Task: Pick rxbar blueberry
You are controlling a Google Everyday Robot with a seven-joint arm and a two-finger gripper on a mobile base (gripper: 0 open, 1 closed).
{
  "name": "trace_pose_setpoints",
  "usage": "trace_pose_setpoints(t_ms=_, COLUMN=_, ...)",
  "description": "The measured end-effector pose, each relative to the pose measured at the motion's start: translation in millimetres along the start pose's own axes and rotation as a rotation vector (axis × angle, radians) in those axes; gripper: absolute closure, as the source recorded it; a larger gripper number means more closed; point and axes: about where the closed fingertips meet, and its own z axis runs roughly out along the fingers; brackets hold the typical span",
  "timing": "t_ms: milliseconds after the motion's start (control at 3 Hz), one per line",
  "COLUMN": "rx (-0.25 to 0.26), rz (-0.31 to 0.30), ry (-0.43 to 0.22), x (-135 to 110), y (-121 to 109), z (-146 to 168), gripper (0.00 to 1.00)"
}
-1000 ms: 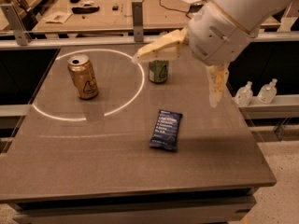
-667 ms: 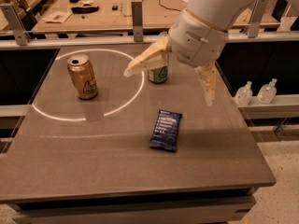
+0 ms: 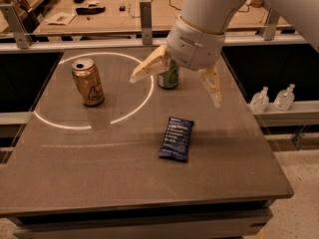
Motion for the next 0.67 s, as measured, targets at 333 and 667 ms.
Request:
trace_pose_setpoints(t_ms=333, rx=0.005, rz=-0.002, ry=0.002, x=0.5, y=-1.0, z=0.0, gripper=0.00)
trace_pose_setpoints(t_ms=667, rx=0.034, rz=-0.003, ry=-0.026, x=16.5, y=-5.1, z=15.9, gripper=0.00)
